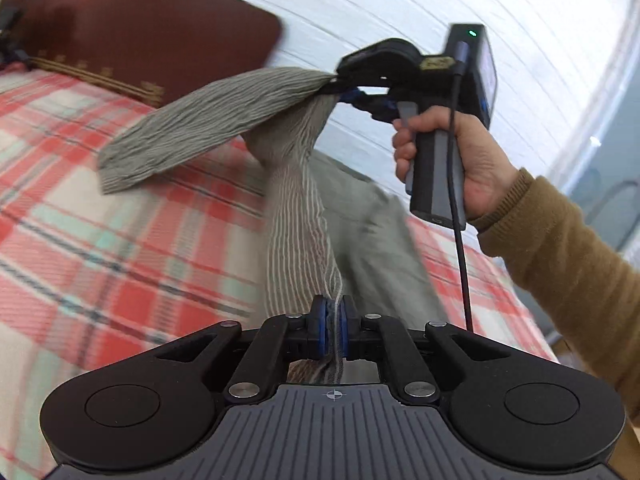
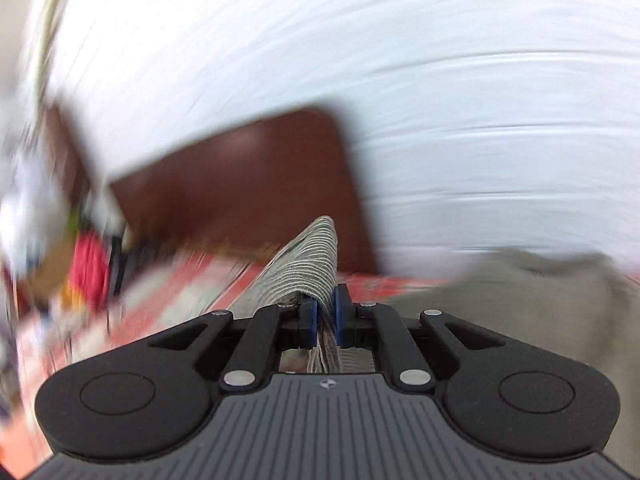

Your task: Fold clothes

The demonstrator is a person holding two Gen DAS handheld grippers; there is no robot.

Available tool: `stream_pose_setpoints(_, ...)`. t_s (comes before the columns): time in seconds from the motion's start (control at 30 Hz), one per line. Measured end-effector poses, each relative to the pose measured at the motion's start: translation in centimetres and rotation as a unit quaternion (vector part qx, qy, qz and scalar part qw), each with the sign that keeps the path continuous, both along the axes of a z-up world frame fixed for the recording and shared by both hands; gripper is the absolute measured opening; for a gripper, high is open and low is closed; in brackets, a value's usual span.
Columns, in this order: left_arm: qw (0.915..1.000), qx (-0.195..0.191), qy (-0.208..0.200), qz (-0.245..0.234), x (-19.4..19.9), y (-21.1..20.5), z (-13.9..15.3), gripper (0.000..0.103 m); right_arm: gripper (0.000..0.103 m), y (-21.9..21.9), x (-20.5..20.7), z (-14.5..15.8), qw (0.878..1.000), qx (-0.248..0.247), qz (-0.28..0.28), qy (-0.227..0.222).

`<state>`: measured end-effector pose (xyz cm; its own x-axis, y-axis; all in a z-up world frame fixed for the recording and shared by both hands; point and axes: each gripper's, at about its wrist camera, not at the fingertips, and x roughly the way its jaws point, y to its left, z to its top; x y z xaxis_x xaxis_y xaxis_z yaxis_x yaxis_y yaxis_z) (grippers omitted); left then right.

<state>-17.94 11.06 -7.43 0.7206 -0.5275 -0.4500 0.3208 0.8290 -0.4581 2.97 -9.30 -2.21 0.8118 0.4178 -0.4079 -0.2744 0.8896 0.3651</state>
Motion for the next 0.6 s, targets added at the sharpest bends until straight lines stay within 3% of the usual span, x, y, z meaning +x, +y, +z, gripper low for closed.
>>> stream_pose_setpoints(0.13,0.9968,0.027,0.017,-0.074,-0.7,-5.5,-0.9,0.025,0.009,-8.2,-2.2,-3.0,0.997,0.023,-0.065,0.029)
stream_pose_setpoints(0.27,0.9942,0.041,0.047,-0.088,-0.4,-8.0,-2.3,0.025,0.012,-13.0,-2.4,-7.7,0.989,0.049,-0.099,0.101)
stream_pose_setpoints(0.37,0.9916,0.049,0.069,-0.098,-0.1,-9.8,-3.3,0.03,0.012,-13.7,-2.0,-9.9,0.984,0.07,-0.099,0.131)
stream_pose_setpoints(0.47,0.9919,0.033,0.075,-0.097,-0.3,-9.1,-2.7,0.044,0.018,-14.0,-2.0,-10.9,0.982,0.062,-0.103,0.144)
stream_pose_setpoints(0.5,0.9924,0.028,0.071,-0.097,-0.6,-8.7,-2.1,0.051,0.029,-14.2,-2.1,-11.1,0.981,0.065,-0.109,0.148)
stream_pose_setpoints(0.53,0.9935,0.028,0.058,-0.094,-1.2,-8.2,-1.3,0.055,0.05,-14.5,-2.4,-11.2,0.979,0.071,-0.115,0.151)
stream_pose_setpoints(0.6,0.9963,0.04,0.018,-0.073,-2.5,-6.5,0.4,0.068,0.064,-15.5,-3.7,-11.1,0.978,0.084,-0.125,0.146)
